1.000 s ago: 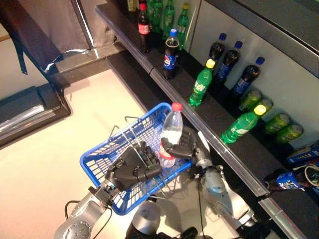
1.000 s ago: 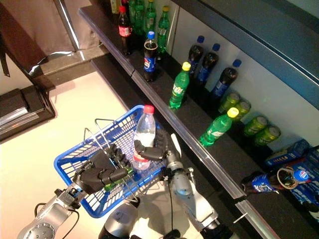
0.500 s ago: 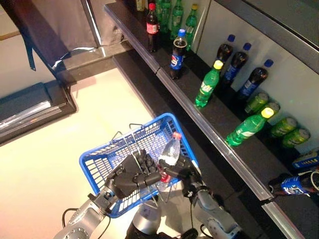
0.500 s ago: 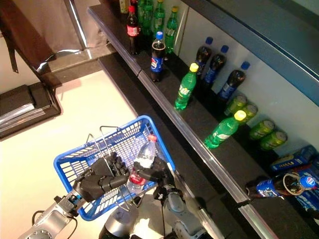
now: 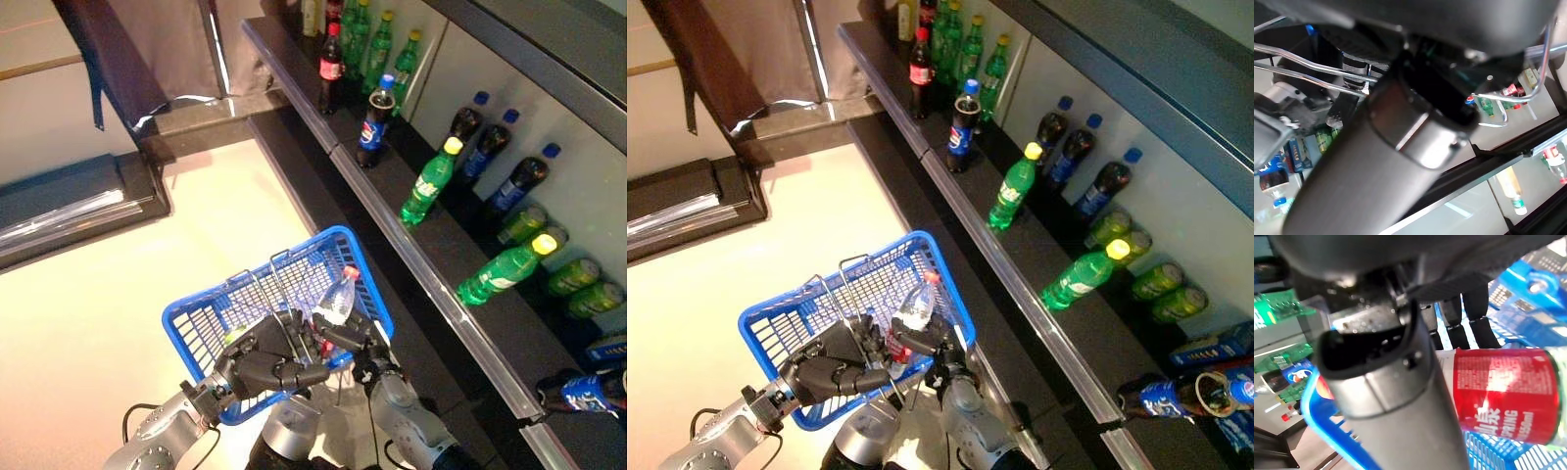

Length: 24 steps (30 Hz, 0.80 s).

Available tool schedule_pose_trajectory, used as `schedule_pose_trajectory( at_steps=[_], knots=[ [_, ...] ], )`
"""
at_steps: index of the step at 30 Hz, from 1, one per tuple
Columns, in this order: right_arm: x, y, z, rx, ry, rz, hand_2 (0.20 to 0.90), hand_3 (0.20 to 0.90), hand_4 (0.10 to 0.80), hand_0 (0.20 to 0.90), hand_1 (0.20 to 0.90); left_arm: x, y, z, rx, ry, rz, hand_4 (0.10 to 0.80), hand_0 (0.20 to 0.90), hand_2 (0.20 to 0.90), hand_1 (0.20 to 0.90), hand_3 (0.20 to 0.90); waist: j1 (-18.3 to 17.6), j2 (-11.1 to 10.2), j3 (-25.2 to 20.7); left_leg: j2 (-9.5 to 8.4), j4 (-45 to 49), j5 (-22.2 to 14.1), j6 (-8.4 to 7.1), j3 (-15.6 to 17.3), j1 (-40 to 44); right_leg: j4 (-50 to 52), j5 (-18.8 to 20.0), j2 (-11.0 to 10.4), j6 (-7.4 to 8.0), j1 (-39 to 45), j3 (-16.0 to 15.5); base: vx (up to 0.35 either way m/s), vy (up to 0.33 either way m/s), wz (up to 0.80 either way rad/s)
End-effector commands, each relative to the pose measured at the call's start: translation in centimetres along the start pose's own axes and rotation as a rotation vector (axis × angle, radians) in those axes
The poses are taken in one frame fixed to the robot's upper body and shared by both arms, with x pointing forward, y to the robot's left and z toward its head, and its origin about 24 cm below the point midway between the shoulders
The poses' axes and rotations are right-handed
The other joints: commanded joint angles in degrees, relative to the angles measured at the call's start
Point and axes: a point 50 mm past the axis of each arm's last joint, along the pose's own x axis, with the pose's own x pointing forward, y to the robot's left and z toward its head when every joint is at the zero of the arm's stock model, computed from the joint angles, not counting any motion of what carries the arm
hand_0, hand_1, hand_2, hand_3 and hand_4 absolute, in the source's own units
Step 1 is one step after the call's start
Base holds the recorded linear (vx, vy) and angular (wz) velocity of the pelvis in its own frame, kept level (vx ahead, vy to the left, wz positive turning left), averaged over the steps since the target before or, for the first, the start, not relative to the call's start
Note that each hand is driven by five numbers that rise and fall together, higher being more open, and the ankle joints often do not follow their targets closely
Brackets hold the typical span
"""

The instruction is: Pick up the drink and place into the basket.

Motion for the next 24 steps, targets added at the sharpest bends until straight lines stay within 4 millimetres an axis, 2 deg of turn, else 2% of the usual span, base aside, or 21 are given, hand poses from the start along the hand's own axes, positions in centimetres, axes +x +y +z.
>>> schedule_pose_trajectory(
  at_steps=[1, 8, 14, 16, 24],
  knots=[
    [-0.1, 4.2, 0.4, 0.068, -0.03, 0.112, 0.3, 0.2, 0.1, 0.3, 0.3, 1.6, -8.7, 3.7, 0.121, -0.253, -0.613, 0.1, 0.3, 0.3, 0.3, 0.2, 0.62, 1.59, -14.31, 1.62, 6.78, 1.27, -2.81, 0.34, -4.98, -3.77, 4.34, 4.39, -2.51, 4.17, 1.1, 0.125, 0.01, 0.16],
    [0.3, 4.4, -1.2, -0.025, 0.06, 0.088, 0.3, 0.2, 0.1, 0.3, 0.3, 1.9, -8.6, 3.1, 0.121, -0.187, -0.636, 0.1, 0.3, 0.3, 0.3, 0.2, 1.21, 0.25, -15.06, 2.19, 7.14, 0.67, -2.89, 0.42, -3.49, -3.31, 4.29, 4.76, -2.26, 5.45, 1.27, 0.109, -0.011, 0.02],
    [0.2, 4.6, -3.1, -0.018, 0.165, 0.084, 0.3, 0.2, 0.1, 0.3, 0.3, 2.2, -8.5, 2.5, 0.11, -0.166, -0.616, 0.1, 0.3, 0.3, 0.3, 0.2, 1.13, -0.67, -16.42, 2.47, 6.32, 0.98, -2.78, 0.46, -2.29, -3.95, 4.59, 5.03, -1.94, 6.49, 1.23, 0.087, 0.013, -0.01],
    [0.0, 4.1, -4.5, -0.04, 0.238, 0.055, 0.3, 0.2, 0.1, 0.3, 0.3, 2.3, -8.5, 2.2, 0.107, -0.157, -0.607, 0.1, 0.3, 0.3, 0.3, 0.2, 1.26, -0.67, -16.91, 2.6, 6.21, 1.0, -2.83, 0.45, -1.89, -3.91, 4.6, 5.07, -1.83, 6.79, 1.18, 0.07, 0.036, 0.0],
    [0.3, 3.3, -6.0, 0.015, 0.321, 0.024, 0.3, 0.2, 0.1, 0.3, 0.3, 2.3, -8.4, 2.0, 0.098, -0.138, -0.6, 0.1, 0.3, 0.3, 0.3, 0.2, 1.89, -0.97, -17.2, 2.86, 5.55, 1.24, -2.74, 0.15, -0.92, -3.8, 4.79, 5.17, -1.62, 7.24, 0.67, 0.027, 0.011, 0.02]
  ],
)
